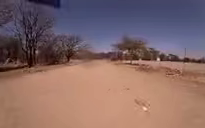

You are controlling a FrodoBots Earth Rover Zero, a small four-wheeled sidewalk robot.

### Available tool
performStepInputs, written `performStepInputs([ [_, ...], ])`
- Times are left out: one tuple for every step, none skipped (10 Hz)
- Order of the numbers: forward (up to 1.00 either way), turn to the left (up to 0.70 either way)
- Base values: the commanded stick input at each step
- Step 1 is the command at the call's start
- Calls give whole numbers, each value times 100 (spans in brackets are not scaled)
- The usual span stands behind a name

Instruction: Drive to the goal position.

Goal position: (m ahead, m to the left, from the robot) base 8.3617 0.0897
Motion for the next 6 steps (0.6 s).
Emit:
performStepInputs([
  [100, 0],
  [100, 0],
  [100, 0],
  [100, 0],
  [100, 0],
  [100, 0],
])
